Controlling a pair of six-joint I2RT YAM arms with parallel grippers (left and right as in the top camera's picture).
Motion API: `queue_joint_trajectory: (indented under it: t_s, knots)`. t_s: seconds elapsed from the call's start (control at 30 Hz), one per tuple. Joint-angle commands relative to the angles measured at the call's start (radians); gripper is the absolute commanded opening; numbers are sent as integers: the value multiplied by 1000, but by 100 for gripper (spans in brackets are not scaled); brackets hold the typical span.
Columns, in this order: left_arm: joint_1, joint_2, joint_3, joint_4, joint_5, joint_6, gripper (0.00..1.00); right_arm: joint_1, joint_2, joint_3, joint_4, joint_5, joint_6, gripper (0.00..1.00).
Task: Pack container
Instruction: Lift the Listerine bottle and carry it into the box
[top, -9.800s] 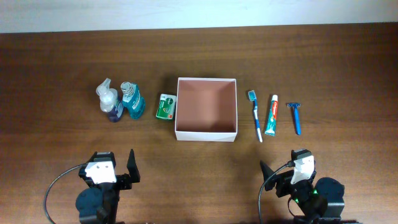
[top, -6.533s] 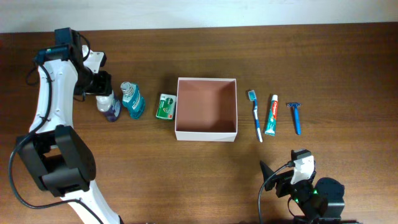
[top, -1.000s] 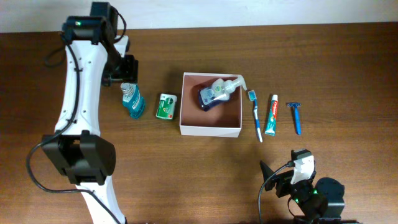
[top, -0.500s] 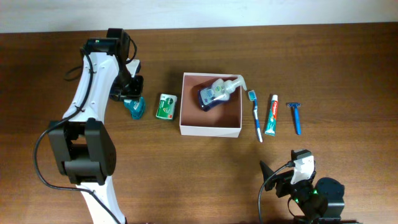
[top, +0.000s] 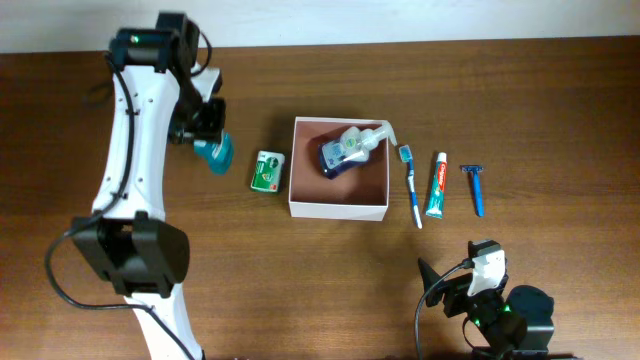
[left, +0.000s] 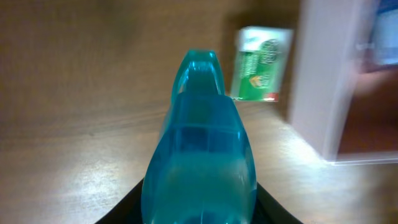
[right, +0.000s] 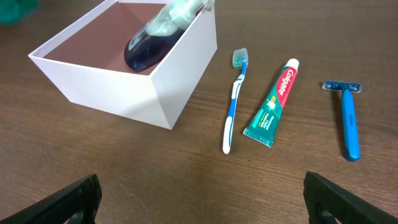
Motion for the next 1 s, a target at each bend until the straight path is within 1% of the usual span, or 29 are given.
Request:
queue_joint_trajectory:
  t_s: [0.0, 0.17, 0.3, 0.47, 0.57, 0.67, 0.73, 0.77, 0.87, 0.93, 0.97]
  knots:
    - [-81, -52, 137, -13, 111, 5, 11, -6, -9, -5, -4, -12, 9, 99]
    - [-213, -60, 144, 23, 117, -8, 11, -6, -9, -5, -4, -12, 9, 99]
    - [-282, -40, 81, 72, 66, -85, 11, -6, -9, -5, -4, -12, 9, 99]
    - [-319, 6, -26, 193, 44, -177, 12, -6, -9, -5, -4, -12, 9, 99]
    - [-321, 35, -83, 254, -5, -236, 12, -6, -9, -5, -4, -12, 9, 99]
    - [-321, 69, -112, 282, -38, -242, 12, -6, -9, -5, -4, -12, 9, 99]
    - [-323, 102, -126, 306, -76, -243, 19, -6, -9, -5, -4, -12, 9, 99]
    - [-325, 111, -126, 309, -86, -243, 21, -6, -9, -5, -4, -12, 9, 99]
    - [-326, 148, -126, 313, -81, -243, 31, -6, -9, -5, -4, -12, 9, 99]
    - [-330, 170, -126, 305, -81, -243, 39, -6, -9, -5, -4, -12, 9, 99]
    - [-333, 177, -126, 302, -81, -243, 48, -6, -9, -5, -4, -12, 9, 99]
